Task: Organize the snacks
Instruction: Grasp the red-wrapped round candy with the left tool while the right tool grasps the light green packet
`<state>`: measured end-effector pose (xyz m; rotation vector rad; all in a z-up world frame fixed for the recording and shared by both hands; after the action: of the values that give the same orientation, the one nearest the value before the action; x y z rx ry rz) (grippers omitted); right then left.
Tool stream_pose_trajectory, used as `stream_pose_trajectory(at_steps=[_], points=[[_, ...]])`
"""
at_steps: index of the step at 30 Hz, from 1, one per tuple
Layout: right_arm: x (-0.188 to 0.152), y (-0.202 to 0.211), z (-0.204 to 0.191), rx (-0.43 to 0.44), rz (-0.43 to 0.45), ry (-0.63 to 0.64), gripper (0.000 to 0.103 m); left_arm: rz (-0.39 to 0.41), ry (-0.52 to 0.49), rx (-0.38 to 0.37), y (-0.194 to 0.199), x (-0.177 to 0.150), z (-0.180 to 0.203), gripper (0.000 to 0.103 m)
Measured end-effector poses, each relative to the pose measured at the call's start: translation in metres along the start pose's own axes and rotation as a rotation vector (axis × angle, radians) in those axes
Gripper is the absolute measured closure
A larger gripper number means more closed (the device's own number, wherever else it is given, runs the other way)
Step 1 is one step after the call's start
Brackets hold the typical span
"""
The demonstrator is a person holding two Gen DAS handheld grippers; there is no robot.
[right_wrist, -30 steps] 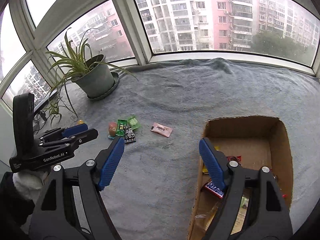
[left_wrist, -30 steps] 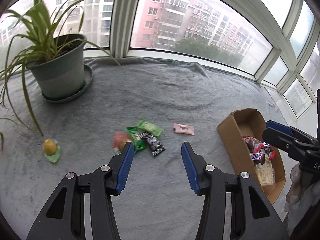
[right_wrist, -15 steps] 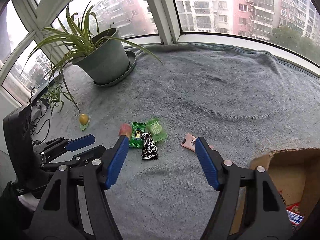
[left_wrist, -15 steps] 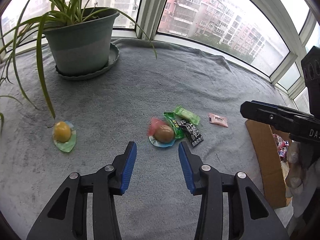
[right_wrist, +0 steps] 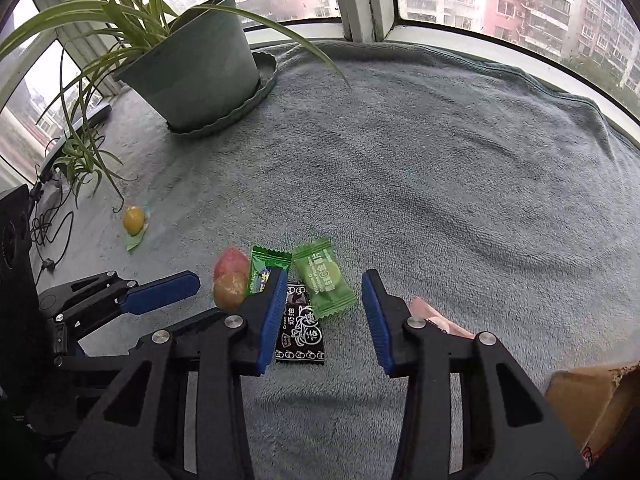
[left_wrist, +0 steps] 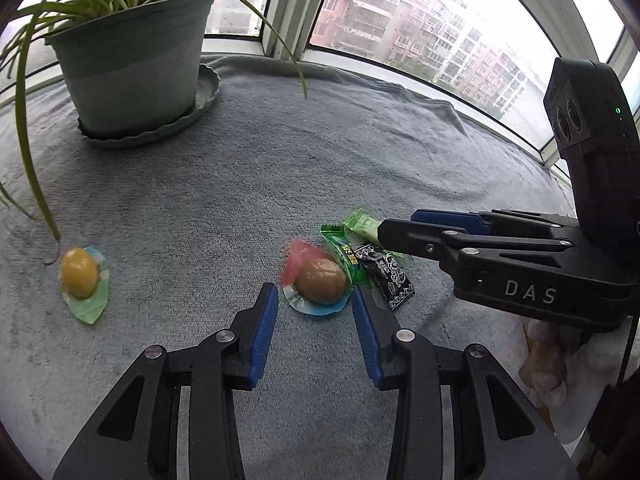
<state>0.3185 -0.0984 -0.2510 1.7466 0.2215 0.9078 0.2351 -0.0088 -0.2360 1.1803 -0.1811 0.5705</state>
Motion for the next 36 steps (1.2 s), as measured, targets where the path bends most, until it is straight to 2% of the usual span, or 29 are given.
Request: stream_pose_trajectory(at_steps=[9,12,18,36], points=[[0.003,-0.014,-0.009,-0.057,-0.029,0.091,0.064,-0.008,-0.023,0.000,-0.012,0.002,0.004,0.068],[0.003,-0.013,-0.008,-0.072,-0.036,0.108,0.070,-0.004,-0.040,-0.002,-0.014,0.003,0.007,0.074],[-0.001,-0.008,-0.005,-0.077,-0.038,0.120,0.079,0.013,-0.044,-0.006,-0.013,0.002,0.005,0.076],[-0.007,-0.004,-0.014,-0.065,-0.025,0.105,0.079,0.001,0.004,-0.027,-0.002,-0.006,-0.005,0.077]])
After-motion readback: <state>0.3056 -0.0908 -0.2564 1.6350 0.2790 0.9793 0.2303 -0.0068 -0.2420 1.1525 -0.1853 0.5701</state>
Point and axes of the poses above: each gripper's, at about its wrist camera, not at the fingertips, and y roughly against the way its jaws point, z to its right, x to its top, the point moved 5 cm from there along -y, roughly the way its jaws point, and after that the axes turned 12 degrees about y, right-handed, at the moved point
